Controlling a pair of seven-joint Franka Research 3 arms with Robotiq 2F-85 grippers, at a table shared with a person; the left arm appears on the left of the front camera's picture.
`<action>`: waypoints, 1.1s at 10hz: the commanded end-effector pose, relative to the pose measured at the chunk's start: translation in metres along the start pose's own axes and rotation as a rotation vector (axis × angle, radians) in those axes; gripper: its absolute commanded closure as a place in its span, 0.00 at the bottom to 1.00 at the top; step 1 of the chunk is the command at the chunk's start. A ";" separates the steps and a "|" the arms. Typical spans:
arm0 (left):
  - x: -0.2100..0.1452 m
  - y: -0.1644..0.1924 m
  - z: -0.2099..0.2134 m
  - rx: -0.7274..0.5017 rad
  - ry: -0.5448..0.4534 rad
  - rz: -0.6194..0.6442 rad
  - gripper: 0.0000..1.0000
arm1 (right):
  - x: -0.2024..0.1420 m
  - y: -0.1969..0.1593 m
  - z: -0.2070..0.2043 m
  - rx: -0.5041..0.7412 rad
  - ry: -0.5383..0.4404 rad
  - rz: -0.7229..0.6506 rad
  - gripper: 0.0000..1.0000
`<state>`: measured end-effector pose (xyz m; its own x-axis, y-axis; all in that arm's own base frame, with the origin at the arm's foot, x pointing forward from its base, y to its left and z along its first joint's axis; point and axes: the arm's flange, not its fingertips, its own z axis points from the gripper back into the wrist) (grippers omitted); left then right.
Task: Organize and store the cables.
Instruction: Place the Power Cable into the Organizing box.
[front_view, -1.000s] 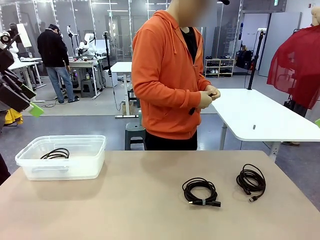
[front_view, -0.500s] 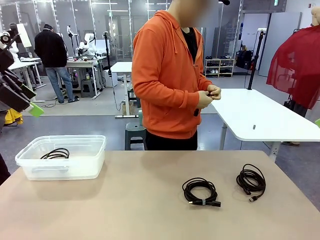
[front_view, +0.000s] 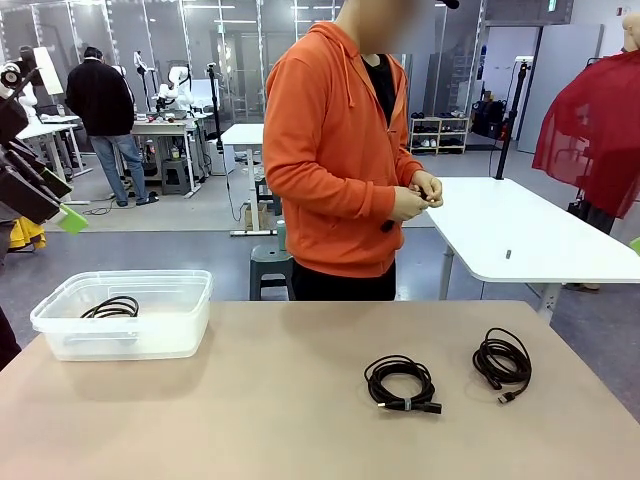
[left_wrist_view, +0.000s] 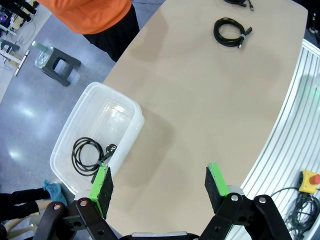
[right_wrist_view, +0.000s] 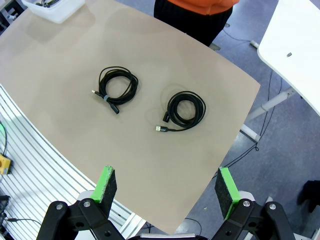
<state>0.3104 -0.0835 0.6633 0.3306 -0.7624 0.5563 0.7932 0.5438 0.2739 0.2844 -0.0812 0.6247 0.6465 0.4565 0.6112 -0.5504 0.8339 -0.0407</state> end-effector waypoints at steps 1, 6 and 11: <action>0.001 0.000 0.000 0.005 0.007 0.013 0.07 | -0.002 0.000 0.001 -0.001 0.000 0.003 0.00; 0.001 0.000 0.000 0.005 0.007 0.013 0.07 | -0.002 0.000 0.001 -0.001 0.000 0.003 0.00; 0.001 0.000 0.000 0.005 0.007 0.013 0.07 | -0.002 0.000 0.001 -0.001 0.000 0.003 0.00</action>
<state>0.3104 -0.0835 0.6633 0.3310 -0.7622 0.5564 0.7931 0.5442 0.2737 0.2844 -0.0812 0.6247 0.6465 0.4565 0.6112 -0.5504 0.8339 -0.0407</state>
